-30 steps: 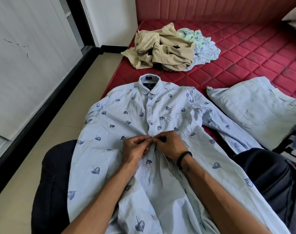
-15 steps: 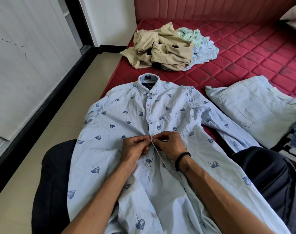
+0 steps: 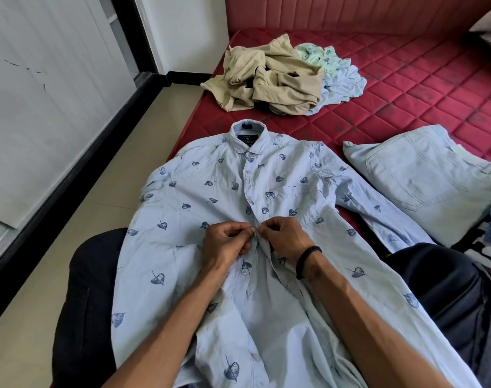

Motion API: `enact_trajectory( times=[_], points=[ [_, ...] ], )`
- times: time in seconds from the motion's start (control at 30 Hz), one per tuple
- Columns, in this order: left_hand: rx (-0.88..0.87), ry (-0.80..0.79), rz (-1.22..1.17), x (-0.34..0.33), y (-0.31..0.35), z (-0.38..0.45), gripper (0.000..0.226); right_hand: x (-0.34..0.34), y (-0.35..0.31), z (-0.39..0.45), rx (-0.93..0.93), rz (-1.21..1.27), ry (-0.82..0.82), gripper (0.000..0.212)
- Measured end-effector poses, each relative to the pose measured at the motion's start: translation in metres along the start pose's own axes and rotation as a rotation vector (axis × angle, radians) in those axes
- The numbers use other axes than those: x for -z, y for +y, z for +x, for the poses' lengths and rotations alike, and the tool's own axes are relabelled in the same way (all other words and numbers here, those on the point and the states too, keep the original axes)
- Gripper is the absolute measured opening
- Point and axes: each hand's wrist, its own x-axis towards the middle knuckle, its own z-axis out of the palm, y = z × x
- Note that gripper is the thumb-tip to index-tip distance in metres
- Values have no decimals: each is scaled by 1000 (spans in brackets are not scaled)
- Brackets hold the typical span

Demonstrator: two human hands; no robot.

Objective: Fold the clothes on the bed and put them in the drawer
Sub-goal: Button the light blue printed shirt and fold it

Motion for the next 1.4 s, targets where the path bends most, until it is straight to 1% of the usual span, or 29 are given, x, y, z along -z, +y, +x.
enact_trajectory(
  times=[0.13, 0.33, 0.5, 0.6, 0.73, 0.77, 0.9, 1.07, 1.2, 1.27, 1.33, 1.4],
  points=[
    [-21, 25, 45, 0, 1, -2, 4, 1, 1, 1, -40, 16, -42, 24],
    [-49, 26, 66, 0, 3, -4, 5, 4, -2, -4, -31, 24, -69, 20],
    [-66, 0, 48, 1, 1, -4, 7, 1, -3, -4, -16, 49, -40, 16],
    [-64, -5, 44, 0, -1, -3, 8, 0, -4, -5, 4, 50, -9, 9],
    [-69, -2, 30, 1, 0, -4, 5, -1, -4, -4, 25, 89, 12, 7],
    [-66, -2, 34, 0, -1, -4, 5, -1, -3, -4, 21, 117, 14, 6],
    [-6, -29, -24, 0, -3, -2, 8, -4, -1, -4, -3, 180, -3, 17],
    [58, -47, -109, -1, 1, -3, 13, -1, 2, -1, -10, 205, -50, 13],
    [82, -45, -135, -3, -4, 0, 10, 3, 3, -2, -30, 224, -95, 22],
    [80, -38, -155, -3, -6, 1, 9, 3, 2, -5, -19, 206, -88, 18],
    [68, -38, -145, -1, -7, 0, 11, 0, 0, -8, 1, 193, -50, 8],
    [53, -36, -130, 1, -7, -1, 14, -4, 0, -9, 28, 181, 3, 9]
  ],
)
